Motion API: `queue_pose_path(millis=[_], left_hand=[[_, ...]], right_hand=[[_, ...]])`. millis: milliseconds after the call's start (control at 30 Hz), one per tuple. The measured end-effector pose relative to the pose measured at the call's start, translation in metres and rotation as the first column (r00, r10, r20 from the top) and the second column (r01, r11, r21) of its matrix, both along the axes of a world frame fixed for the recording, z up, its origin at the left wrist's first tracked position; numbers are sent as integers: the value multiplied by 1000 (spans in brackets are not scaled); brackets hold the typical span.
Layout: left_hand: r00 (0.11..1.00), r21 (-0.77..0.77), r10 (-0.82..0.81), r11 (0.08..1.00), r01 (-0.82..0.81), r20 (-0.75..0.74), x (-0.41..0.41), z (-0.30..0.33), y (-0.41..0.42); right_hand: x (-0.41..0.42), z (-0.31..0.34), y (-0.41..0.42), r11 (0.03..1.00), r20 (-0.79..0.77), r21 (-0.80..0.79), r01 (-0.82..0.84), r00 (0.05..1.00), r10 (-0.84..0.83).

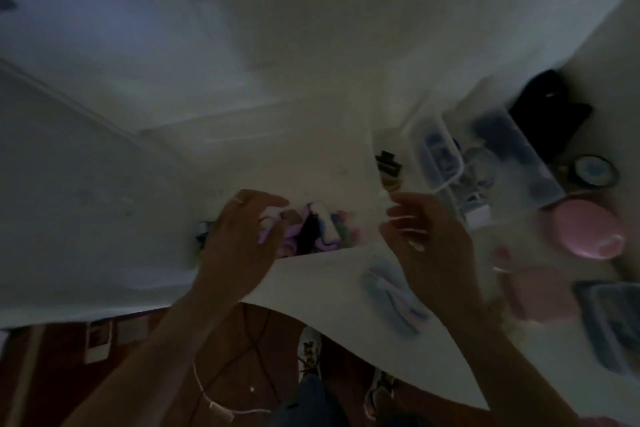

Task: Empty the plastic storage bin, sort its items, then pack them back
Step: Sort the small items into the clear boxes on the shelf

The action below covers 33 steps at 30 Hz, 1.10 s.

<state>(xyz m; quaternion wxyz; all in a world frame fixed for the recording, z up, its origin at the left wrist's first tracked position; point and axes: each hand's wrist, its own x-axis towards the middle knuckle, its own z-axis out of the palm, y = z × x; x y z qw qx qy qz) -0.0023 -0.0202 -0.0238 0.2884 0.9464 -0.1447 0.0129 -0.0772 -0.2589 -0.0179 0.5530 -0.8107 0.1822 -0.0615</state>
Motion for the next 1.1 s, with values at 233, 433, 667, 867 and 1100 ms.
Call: queue_pose_path(millis=[233,433,667,867,1100], left_hand=[[954,348,40,935,69,-298,66,-64,72],[837,385,-203,816,431,-508,92,-104,52],[754,482,-300,620,619,-584,92,-138,37],[840,524,-289,675,519,-460,92,-133,50],[957,346,-272,893,289,-98,86,-70,69]], right_hand=[[136,-81,55,747,-569,-198,-635,695,440],[168,-128,94,579,-780,-162,-799,463,422],[170,-127,75,702,-727,-224,-676,596,342],[164,-104,50,960,-620,167,-223,733,278],[123,-27,33,809,-230,586,47,967,110]])
